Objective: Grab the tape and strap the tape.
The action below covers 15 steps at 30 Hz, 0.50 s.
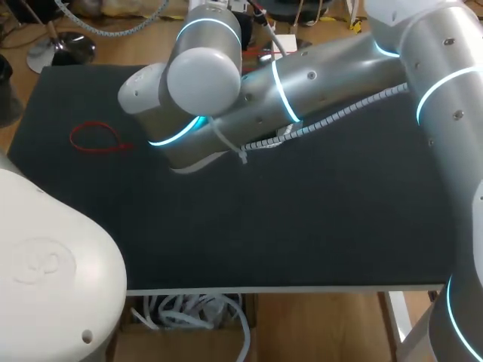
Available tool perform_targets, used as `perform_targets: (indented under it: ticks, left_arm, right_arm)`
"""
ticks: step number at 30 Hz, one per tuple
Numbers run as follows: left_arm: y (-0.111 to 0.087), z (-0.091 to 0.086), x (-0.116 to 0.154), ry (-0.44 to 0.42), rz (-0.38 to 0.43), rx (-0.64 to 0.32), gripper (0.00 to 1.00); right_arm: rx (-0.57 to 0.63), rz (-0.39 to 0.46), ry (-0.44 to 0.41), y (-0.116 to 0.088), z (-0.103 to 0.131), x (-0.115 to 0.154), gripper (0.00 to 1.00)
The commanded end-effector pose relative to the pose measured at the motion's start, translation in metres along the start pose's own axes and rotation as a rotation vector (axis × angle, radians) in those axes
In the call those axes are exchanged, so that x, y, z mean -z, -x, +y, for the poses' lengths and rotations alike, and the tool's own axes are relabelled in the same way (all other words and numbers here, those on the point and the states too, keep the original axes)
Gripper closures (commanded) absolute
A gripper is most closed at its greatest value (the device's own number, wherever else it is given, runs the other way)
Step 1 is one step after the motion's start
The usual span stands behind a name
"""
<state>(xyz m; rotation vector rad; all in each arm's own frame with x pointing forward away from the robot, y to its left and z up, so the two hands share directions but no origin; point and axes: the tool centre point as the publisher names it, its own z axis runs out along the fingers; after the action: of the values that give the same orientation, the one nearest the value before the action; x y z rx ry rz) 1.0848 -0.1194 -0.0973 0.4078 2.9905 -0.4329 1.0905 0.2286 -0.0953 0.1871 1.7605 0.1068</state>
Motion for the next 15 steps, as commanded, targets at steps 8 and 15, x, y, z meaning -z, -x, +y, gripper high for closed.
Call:
perform_targets:
  ticks: [8, 15]
  left_arm:
    - [0.0007, -0.0006, 0.0008, 0.003, 0.003, 0.001, 1.0]
    - [0.0007, -0.0006, 0.0008, 0.003, 0.003, 0.001, 1.0]
  right_arm:
    - [0.016, -0.002, -0.009, 0.0041, 0.0023, -0.0019, 1.0]
    - [0.03, 0.0, -0.008, 0.003, 0.0039, -0.002, 1.0]
